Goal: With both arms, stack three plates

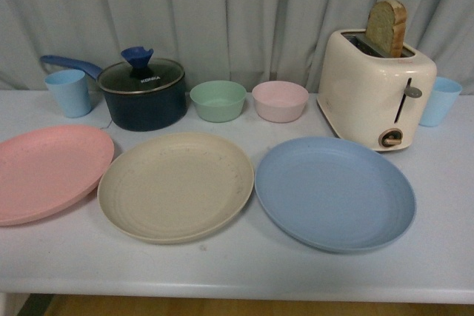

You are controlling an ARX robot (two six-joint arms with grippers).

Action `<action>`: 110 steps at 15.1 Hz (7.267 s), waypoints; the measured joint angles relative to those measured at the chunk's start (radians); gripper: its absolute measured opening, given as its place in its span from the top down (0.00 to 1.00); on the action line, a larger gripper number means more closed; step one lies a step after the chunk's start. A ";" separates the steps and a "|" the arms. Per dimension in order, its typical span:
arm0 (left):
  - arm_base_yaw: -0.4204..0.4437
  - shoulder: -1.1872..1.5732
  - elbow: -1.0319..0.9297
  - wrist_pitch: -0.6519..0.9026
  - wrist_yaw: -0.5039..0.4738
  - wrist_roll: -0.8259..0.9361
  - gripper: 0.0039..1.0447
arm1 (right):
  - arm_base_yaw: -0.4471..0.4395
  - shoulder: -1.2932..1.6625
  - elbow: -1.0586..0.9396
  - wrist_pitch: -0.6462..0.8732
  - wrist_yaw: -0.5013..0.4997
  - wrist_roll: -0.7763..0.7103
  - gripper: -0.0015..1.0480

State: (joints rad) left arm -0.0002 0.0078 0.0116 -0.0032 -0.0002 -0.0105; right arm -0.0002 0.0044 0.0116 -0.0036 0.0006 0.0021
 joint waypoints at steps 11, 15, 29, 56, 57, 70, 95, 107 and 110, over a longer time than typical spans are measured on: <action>0.000 0.000 0.000 0.000 0.000 0.000 0.06 | 0.000 0.000 0.000 0.000 0.000 0.000 0.06; 0.000 0.000 0.000 0.000 0.000 0.000 0.06 | 0.000 0.000 0.000 0.000 0.000 0.000 0.06; 0.000 0.000 0.000 0.000 0.000 0.000 0.06 | 0.000 0.000 0.000 0.000 0.000 0.000 0.06; -0.014 0.011 0.014 -0.056 -0.043 -0.018 0.06 | 0.000 0.000 0.000 0.000 0.000 0.000 0.06; -0.097 0.134 0.101 -0.254 -0.241 -0.094 0.06 | 0.000 0.000 0.000 0.000 0.000 0.000 0.06; 0.497 1.728 0.793 0.472 0.120 0.127 0.06 | 0.000 0.000 0.000 0.000 -0.001 0.000 0.06; 0.452 2.300 1.154 0.422 0.267 0.123 0.36 | 0.000 0.000 0.000 0.000 -0.001 0.000 0.06; 0.522 2.010 1.085 0.344 0.298 0.152 0.98 | 0.000 0.000 0.000 0.000 0.000 0.000 0.06; 0.436 1.866 1.006 0.351 0.353 0.148 0.98 | 0.000 0.000 0.000 0.000 -0.001 0.000 0.06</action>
State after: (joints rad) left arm 0.4358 1.8740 1.0172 0.3473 0.3527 0.1379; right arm -0.0002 0.0044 0.0116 -0.0036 -0.0002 0.0017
